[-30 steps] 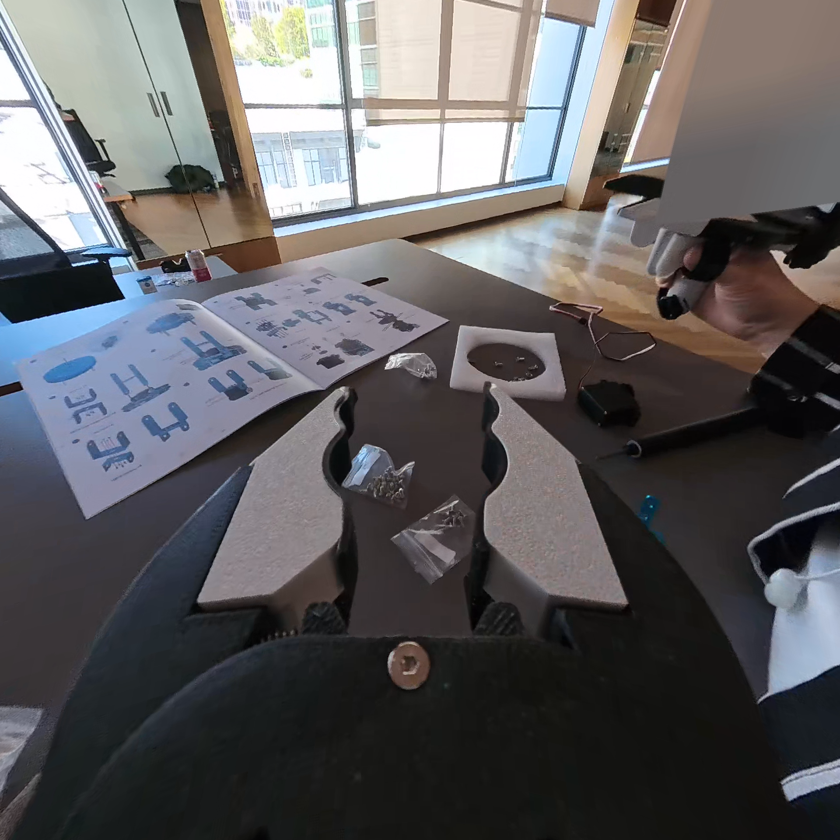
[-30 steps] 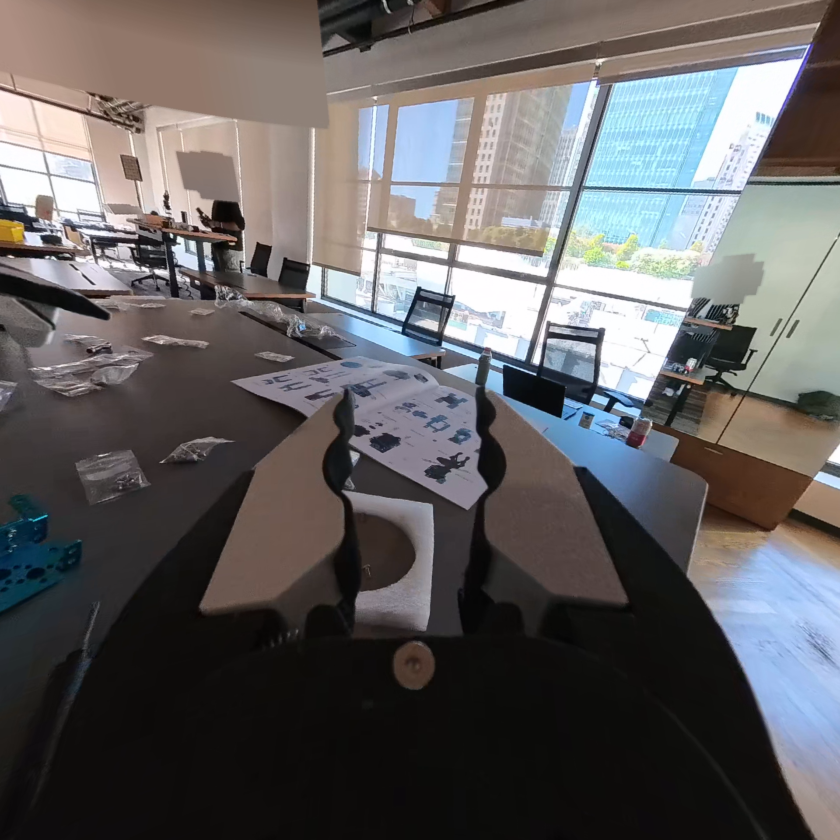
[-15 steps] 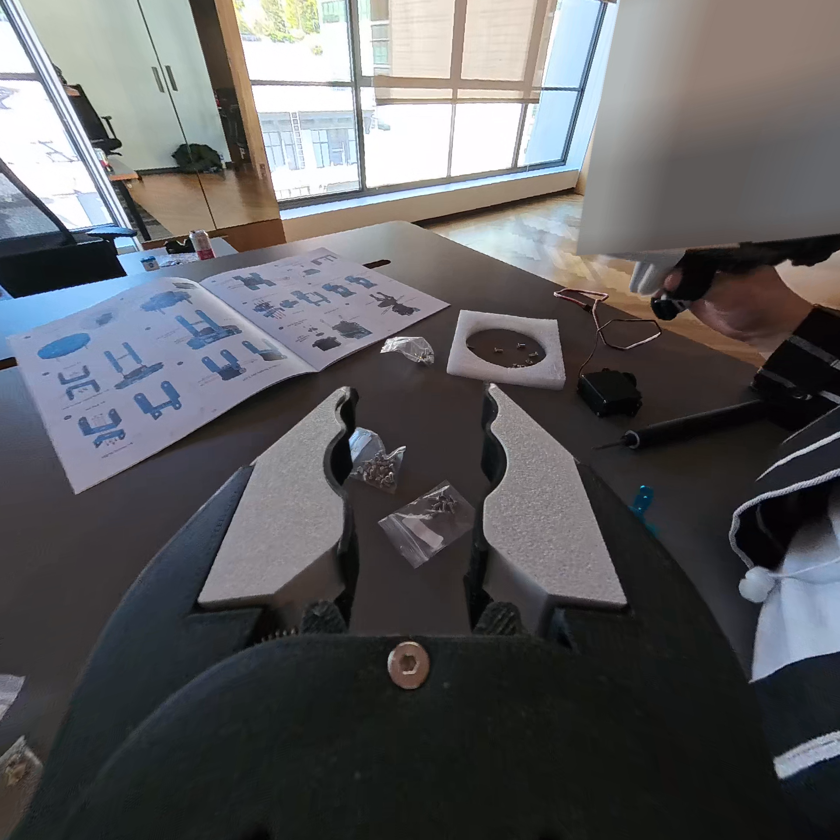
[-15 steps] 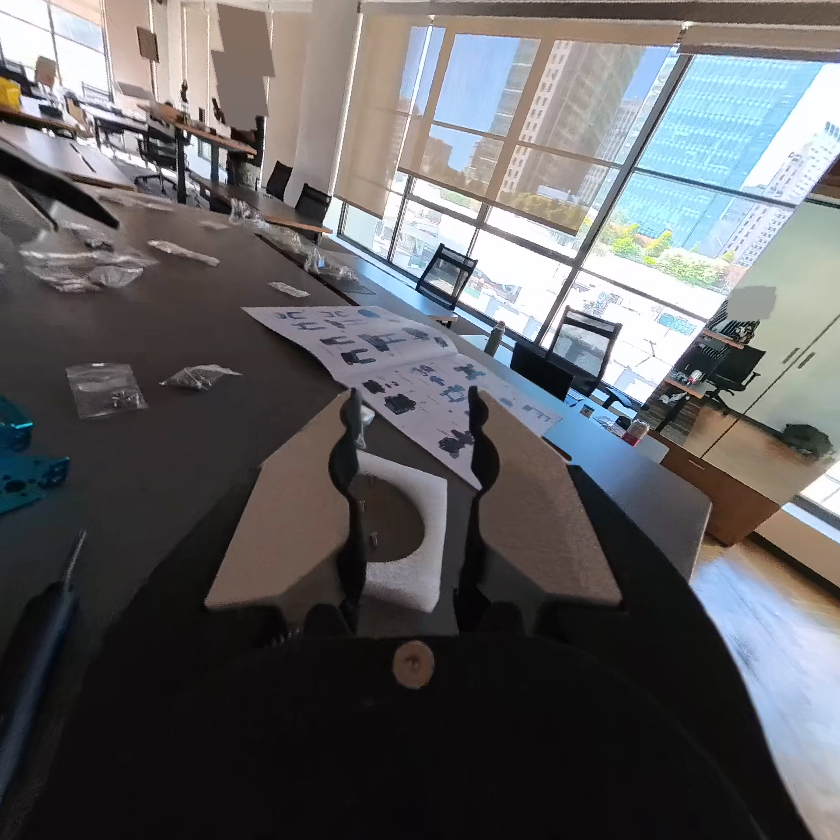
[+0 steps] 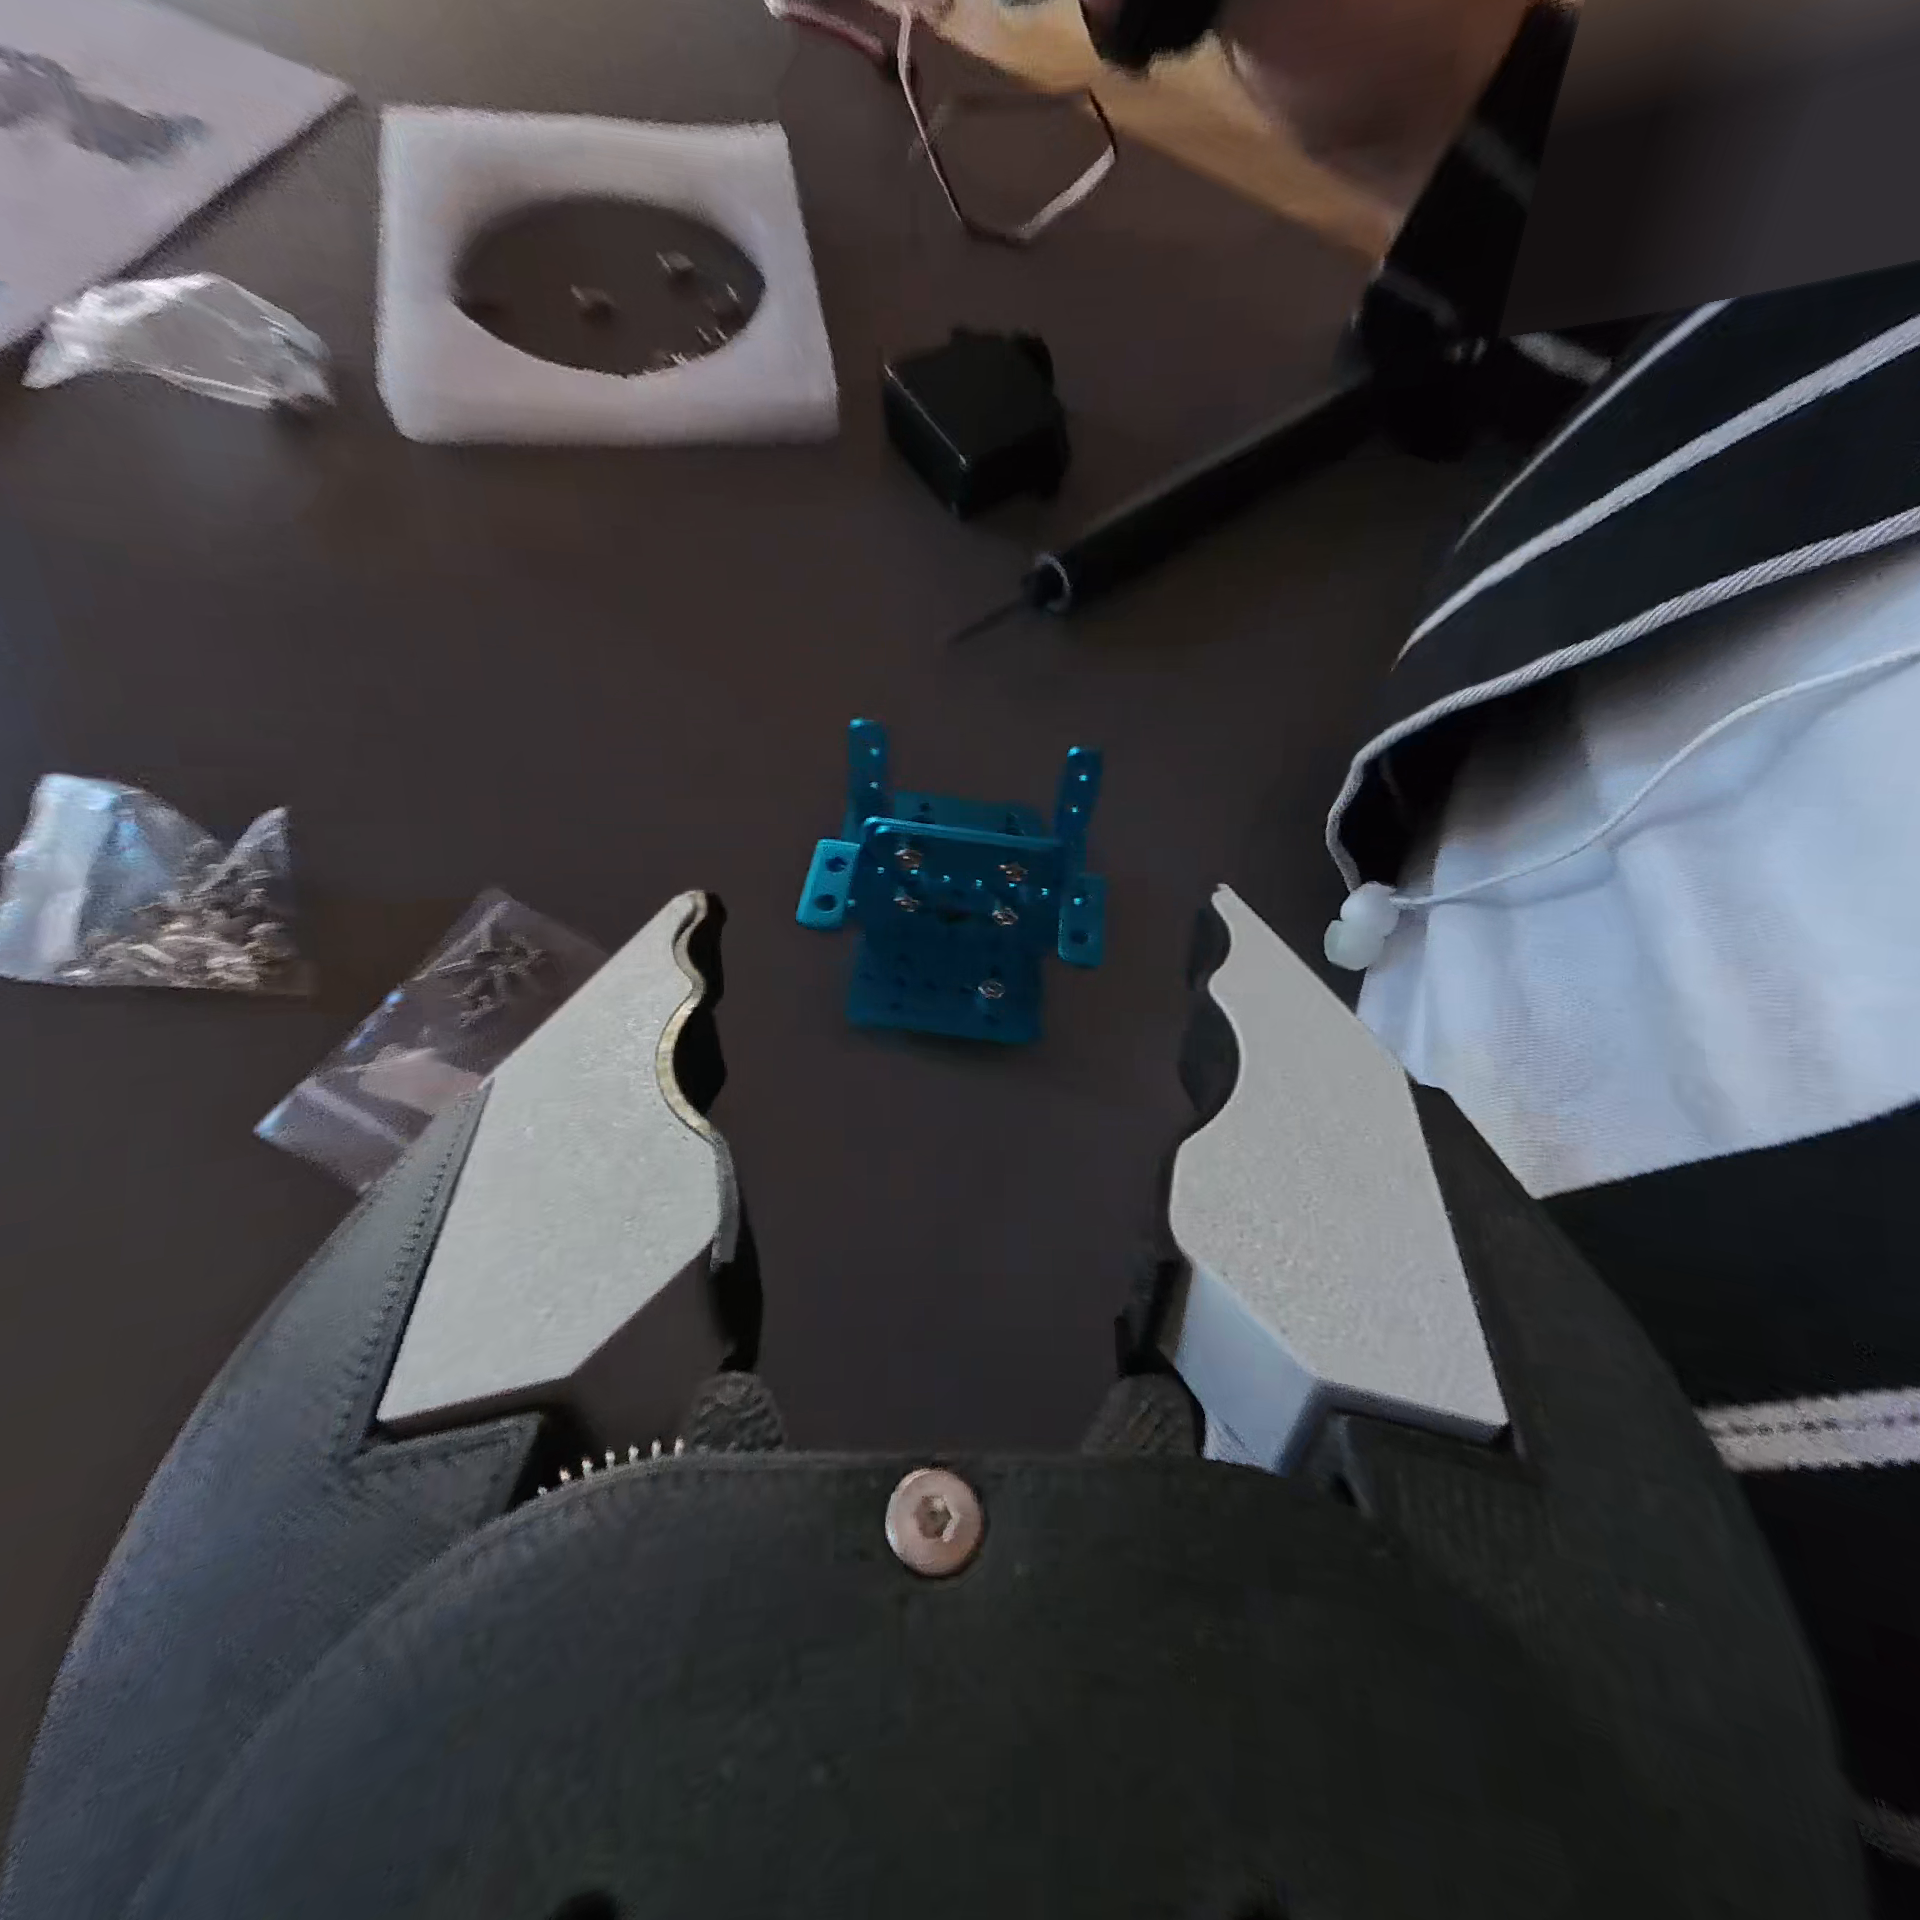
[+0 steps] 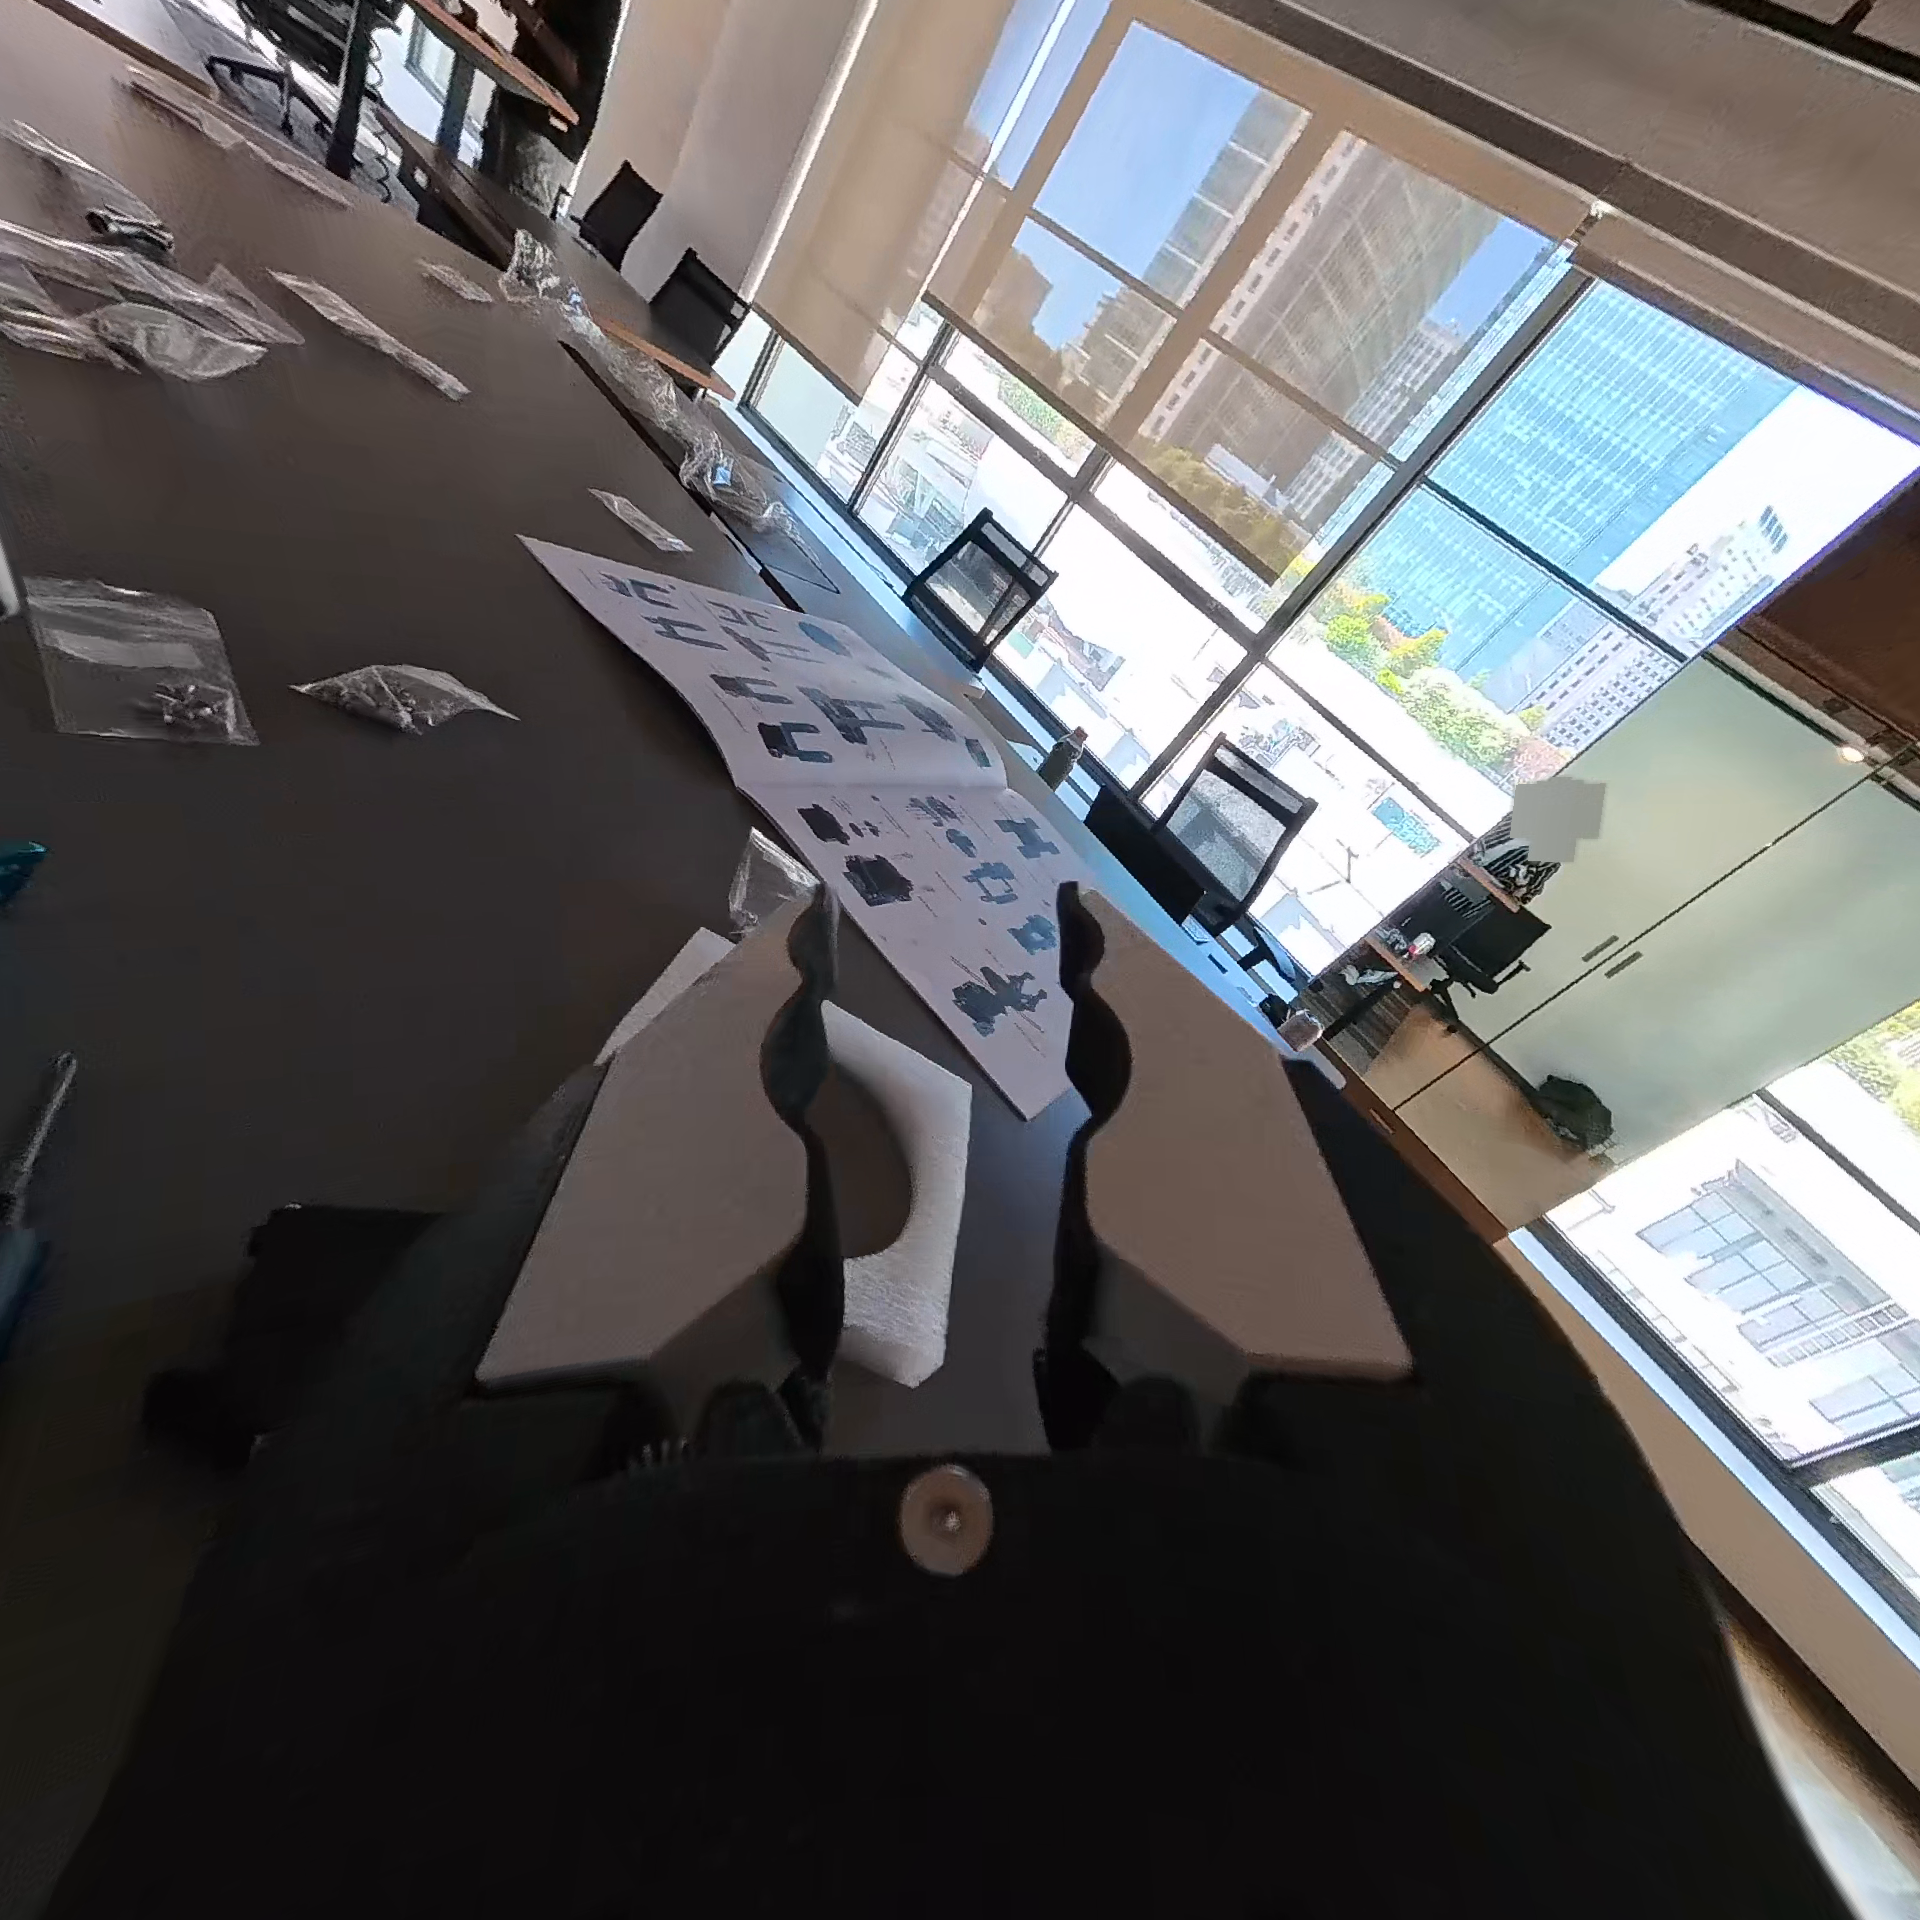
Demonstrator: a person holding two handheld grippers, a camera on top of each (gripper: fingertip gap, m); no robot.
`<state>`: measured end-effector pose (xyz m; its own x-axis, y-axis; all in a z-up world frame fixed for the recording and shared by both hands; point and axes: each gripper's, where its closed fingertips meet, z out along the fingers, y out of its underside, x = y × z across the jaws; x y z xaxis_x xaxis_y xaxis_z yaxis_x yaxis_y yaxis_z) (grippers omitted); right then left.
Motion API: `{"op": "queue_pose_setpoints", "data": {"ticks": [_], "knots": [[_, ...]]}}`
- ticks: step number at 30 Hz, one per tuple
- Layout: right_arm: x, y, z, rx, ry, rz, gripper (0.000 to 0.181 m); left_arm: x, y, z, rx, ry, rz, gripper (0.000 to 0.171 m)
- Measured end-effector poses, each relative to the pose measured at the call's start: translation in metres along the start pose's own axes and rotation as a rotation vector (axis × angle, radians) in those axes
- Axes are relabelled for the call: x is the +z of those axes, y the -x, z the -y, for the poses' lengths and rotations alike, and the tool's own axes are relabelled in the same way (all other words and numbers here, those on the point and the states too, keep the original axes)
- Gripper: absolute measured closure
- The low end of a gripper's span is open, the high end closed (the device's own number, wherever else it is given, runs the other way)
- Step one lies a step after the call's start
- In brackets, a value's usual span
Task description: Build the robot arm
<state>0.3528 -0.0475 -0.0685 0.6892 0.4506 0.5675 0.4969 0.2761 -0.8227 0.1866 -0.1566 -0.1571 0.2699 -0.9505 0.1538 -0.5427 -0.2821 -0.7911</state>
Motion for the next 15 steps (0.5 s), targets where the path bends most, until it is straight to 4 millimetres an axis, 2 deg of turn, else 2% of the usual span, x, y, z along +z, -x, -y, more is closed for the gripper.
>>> {"op": "queue_pose_setpoints", "data": {"ticks": [5, 9, 15], "knots": [[0.001, 0.007, 0.002, -0.045, 0.005, 0.018, 0.140, 0.017, -0.006, -0.008, 0.003, 0.046, 0.004, 0.083], [0.000, 0.011, 0.003, -0.055, 0.007, 0.028, 0.139, 0.020, 0.000, -0.017, 0.004, 0.066, 0.047, 0.085], [0.002, 0.022, 0.003, -0.080, 0.019, 0.072, 0.139, 0.024, 0.000, -0.025, 0.007, 0.053, 0.023, 0.108]]}}
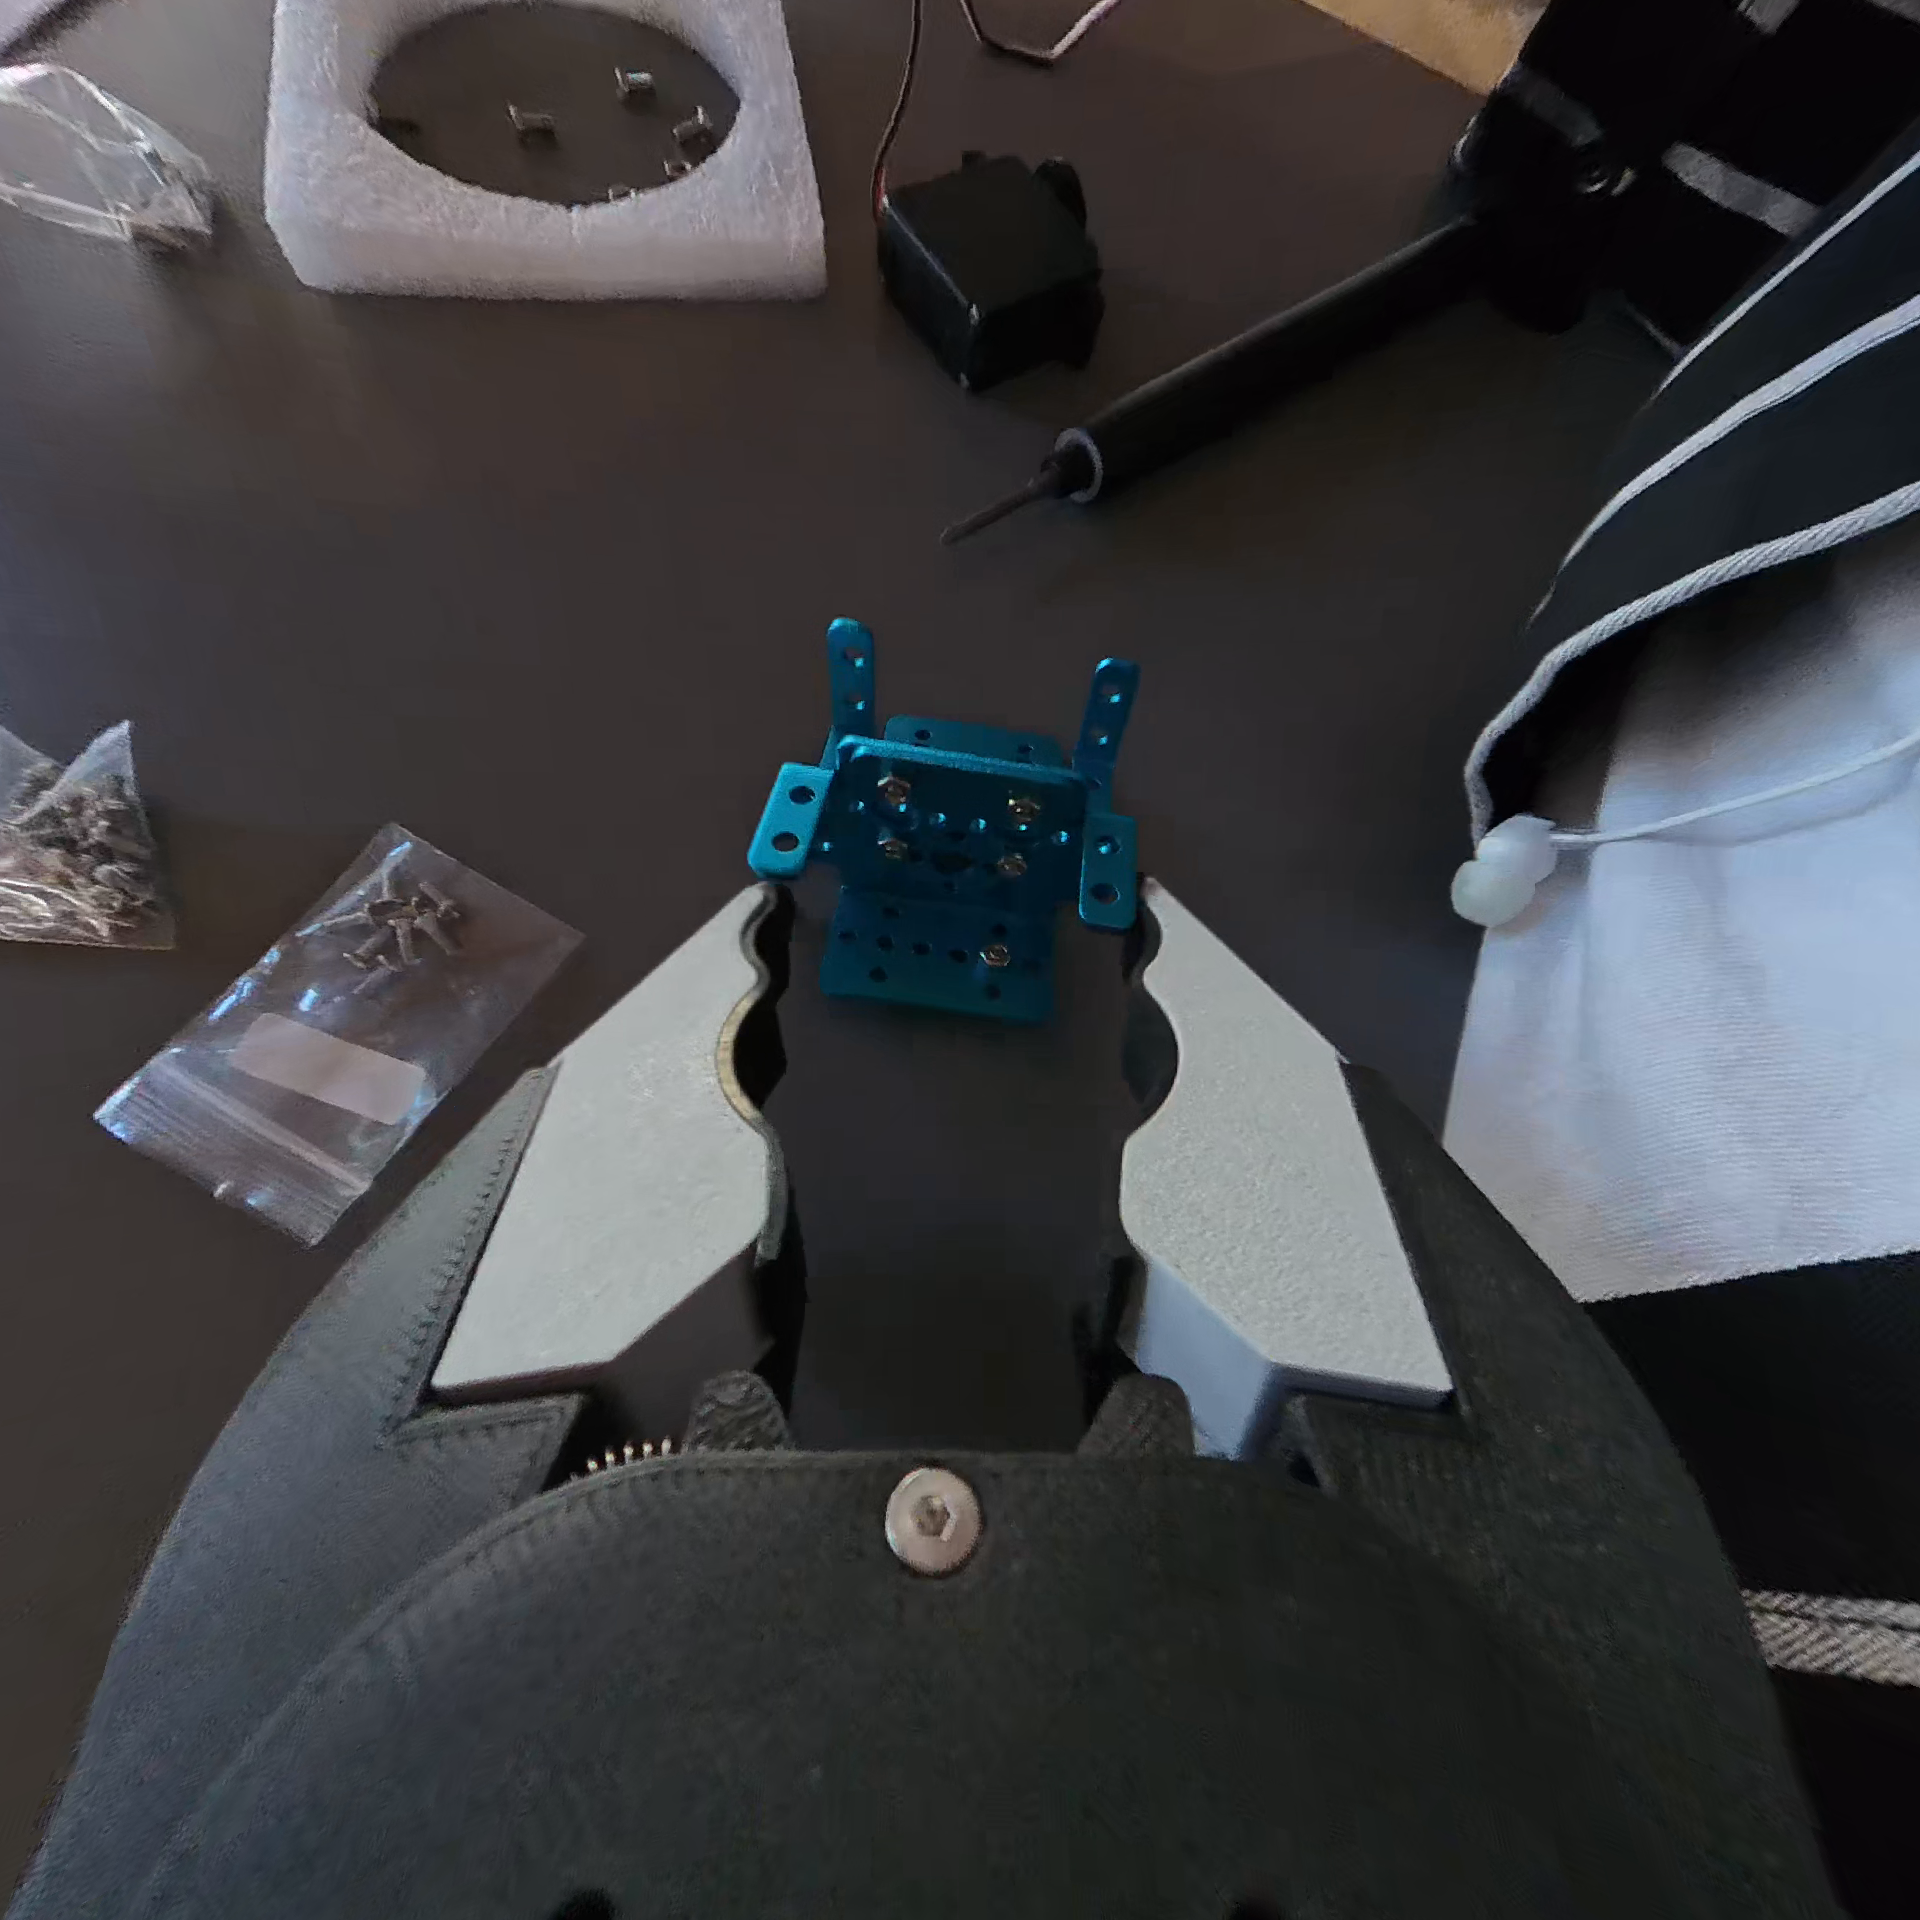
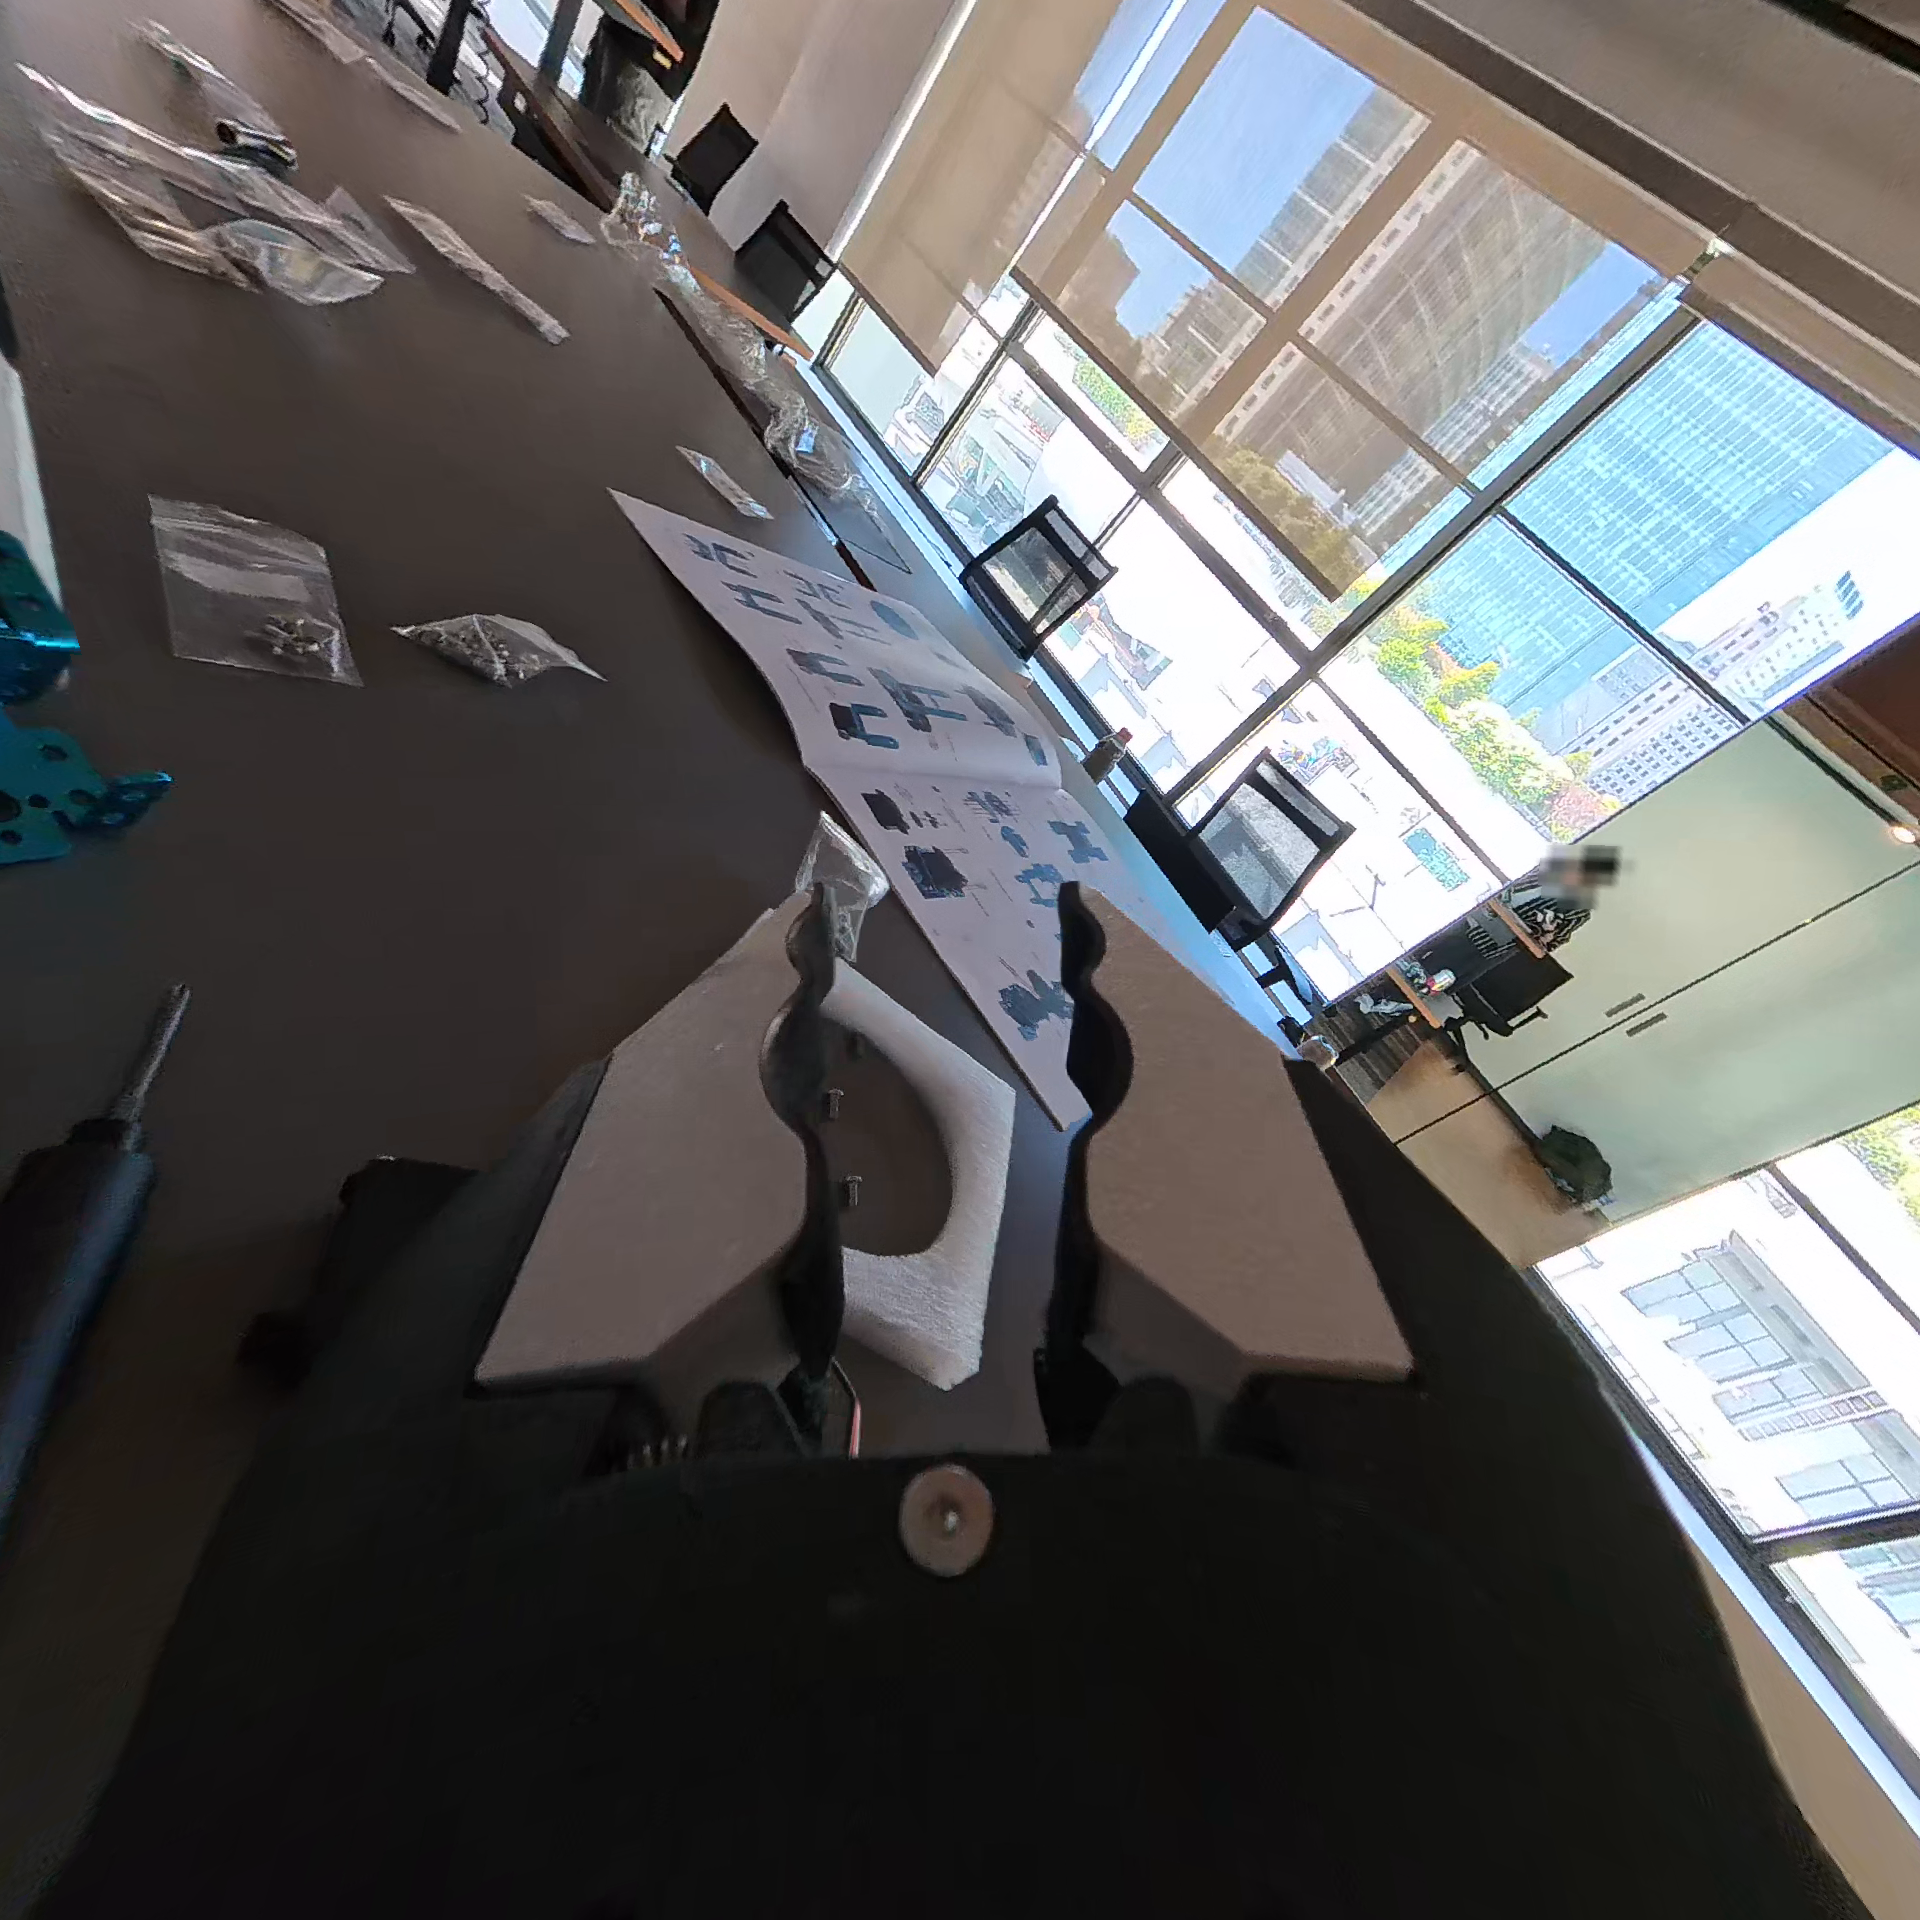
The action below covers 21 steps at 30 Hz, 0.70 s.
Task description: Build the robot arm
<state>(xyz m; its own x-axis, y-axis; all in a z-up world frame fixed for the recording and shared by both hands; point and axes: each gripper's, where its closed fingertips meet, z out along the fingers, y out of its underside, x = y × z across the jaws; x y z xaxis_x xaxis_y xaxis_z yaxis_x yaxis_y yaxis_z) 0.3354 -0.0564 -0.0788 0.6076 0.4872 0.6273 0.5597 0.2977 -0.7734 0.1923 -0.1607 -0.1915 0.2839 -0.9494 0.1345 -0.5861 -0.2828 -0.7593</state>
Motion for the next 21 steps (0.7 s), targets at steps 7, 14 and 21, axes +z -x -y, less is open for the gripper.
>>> {"op": "queue_pose_setpoints", "data": {"ticks": [7, 14, 21], "knots": [[0.003, 0.008, -0.001, -0.011, 0.007, 0.031, 0.139, 0.003, 0.002, 0.001, -0.001, -0.018, 0.020, 0.120], [0.004, 0.013, -0.002, -0.018, 0.014, 0.051, 0.139, -0.003, 0.003, 0.009, 0.054, -0.038, 0.051, 0.171], [0.006, 0.022, -0.002, -0.029, 0.022, 0.087, 0.139, -0.008, 0.008, 0.010, 0.042, -0.044, 0.067, 0.171]]}}
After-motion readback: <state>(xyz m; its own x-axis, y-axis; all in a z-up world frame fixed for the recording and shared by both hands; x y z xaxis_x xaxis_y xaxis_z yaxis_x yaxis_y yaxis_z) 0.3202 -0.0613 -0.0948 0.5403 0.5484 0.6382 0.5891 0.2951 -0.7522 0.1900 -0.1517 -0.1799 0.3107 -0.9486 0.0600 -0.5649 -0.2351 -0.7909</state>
